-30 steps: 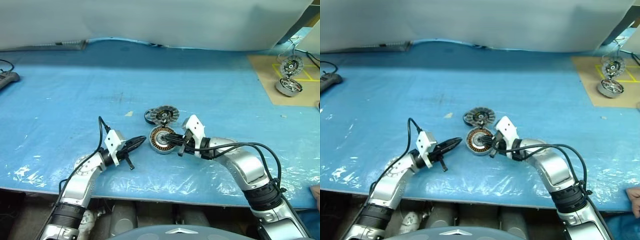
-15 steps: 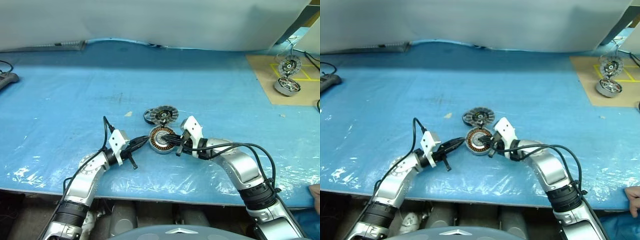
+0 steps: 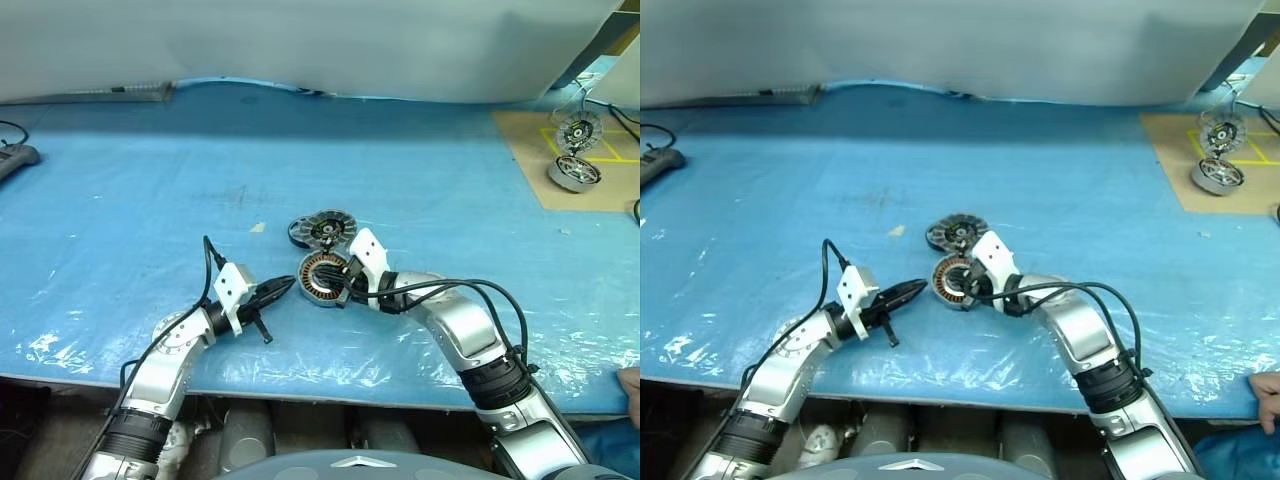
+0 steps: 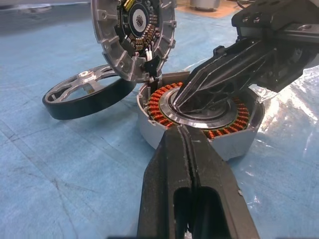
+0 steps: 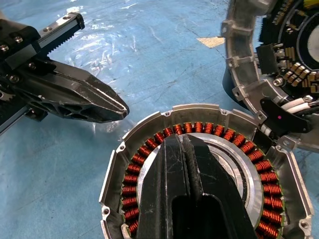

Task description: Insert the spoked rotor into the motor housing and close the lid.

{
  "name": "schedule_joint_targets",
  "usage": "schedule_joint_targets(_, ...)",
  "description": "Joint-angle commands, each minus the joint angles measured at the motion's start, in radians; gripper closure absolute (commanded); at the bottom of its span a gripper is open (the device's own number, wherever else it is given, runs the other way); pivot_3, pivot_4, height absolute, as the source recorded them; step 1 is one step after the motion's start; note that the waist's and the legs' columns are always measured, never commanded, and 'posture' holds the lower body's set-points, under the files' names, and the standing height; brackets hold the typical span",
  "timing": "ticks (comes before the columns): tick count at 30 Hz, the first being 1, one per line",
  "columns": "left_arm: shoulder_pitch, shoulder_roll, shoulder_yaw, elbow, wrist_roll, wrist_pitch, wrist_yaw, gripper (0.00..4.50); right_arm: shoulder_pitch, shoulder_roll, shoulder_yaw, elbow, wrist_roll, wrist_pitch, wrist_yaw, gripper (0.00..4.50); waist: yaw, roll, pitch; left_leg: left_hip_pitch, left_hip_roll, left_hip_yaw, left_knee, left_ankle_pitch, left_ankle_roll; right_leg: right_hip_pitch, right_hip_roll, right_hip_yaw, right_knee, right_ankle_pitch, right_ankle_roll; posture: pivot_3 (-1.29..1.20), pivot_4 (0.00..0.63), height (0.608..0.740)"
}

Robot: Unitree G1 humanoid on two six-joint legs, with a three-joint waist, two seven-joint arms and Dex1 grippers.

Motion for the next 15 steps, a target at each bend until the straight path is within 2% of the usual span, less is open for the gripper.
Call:
schedule_joint_targets(1,0.000,0.001,0.006,-0.032,-0.013,-0.009,-0.002,4.50,-0.001,-0.014,-0.043,-0.012,0.004,0.009,-0.013,4.47,0.001,0.000,0.000,0.000,0.000,0.000,0.000,0.000,0.000,0.000,0.000,0.000,0.000,0.000,0.000,0.00,0.150,0.740)
schedule_joint_targets(15,-0.004,-0.002,-0.004,-0.026,-0.014,-0.008,-0.012,4.50,0.002,0.000,-0.112,-0.085,0.056,0.069,-0.043,4.47,0.000,0.000,0.000,-0.001,0.000,0.000,0.003,0.000,0.000,-0.002,0.000,0.001,0.003,0.000,0.000,0.00,0.150,0.740)
